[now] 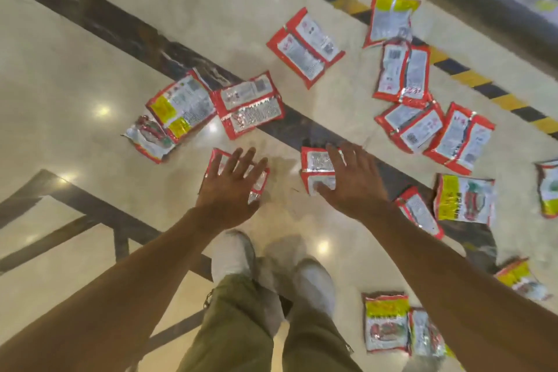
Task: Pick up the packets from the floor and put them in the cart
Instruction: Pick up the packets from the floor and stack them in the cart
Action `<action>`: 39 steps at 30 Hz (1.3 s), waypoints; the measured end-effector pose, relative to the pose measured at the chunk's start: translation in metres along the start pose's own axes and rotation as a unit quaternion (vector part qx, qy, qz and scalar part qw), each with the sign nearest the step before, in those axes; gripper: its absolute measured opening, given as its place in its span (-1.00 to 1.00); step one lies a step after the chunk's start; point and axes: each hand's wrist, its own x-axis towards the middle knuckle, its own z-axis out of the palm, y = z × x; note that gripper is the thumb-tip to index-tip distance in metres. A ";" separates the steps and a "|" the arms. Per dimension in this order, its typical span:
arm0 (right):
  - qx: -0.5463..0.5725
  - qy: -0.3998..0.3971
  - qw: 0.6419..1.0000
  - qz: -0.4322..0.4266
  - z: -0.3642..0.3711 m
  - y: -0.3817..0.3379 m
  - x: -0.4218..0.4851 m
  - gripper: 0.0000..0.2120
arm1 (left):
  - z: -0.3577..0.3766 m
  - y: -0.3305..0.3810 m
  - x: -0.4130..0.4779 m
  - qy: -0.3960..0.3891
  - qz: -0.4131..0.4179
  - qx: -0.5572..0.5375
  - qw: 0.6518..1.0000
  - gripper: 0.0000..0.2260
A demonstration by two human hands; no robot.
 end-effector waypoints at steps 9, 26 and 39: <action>-0.073 -0.088 0.993 0.004 0.102 0.046 0.087 -0.06 | 0.122 -0.070 0.057 -0.049 0.018 0.066 0.996 -0.10; 0.100 -0.161 0.968 0.162 0.052 0.023 0.032 -0.74 | 0.041 -0.034 0.035 -0.111 -0.193 -0.240 0.945 -0.62; 0.617 -0.074 0.745 0.242 -0.280 -0.032 -0.222 -0.78 | -0.291 0.050 -0.208 -0.009 -0.263 -0.674 0.690 -0.51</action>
